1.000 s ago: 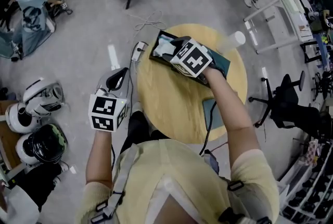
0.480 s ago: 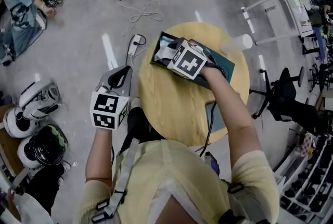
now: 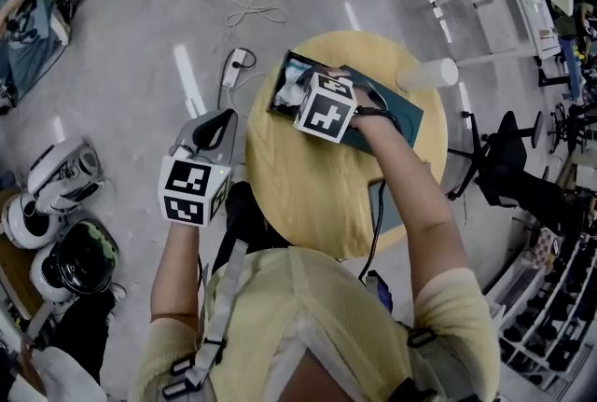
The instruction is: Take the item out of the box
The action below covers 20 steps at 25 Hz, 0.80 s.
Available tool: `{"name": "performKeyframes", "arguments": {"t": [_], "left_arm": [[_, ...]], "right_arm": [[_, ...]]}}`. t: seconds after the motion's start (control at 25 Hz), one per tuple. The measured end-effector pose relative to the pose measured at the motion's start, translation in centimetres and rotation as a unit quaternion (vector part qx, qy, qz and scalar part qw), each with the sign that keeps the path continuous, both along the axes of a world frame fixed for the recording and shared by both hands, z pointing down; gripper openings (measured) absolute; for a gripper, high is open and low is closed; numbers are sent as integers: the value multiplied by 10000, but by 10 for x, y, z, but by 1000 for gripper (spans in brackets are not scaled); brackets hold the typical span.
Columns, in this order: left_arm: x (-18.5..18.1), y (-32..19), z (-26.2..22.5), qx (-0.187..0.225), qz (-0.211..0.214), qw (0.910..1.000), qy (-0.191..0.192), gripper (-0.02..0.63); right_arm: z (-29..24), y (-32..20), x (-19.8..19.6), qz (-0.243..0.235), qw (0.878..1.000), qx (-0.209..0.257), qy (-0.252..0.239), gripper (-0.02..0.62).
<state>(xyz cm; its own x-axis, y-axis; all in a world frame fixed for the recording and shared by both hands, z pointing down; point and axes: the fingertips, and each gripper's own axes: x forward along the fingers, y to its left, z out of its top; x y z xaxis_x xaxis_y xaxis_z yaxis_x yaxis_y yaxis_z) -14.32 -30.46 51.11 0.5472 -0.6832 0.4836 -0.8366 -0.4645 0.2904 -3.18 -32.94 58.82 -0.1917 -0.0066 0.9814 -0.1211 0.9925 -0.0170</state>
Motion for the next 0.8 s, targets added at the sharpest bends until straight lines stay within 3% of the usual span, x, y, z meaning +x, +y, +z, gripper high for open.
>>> {"name": "performKeyframes", "arguments": {"t": [0.52, 0.8], "left_arm": [[1, -9, 8, -87, 60, 9999, 35, 6], [-2, -5, 6, -78, 58, 9999, 78, 6]], "right_arm": [[17, 0, 1, -297, 9981, -71, 540, 199], [12, -5, -1, -5, 9990, 223, 376, 103]]}}
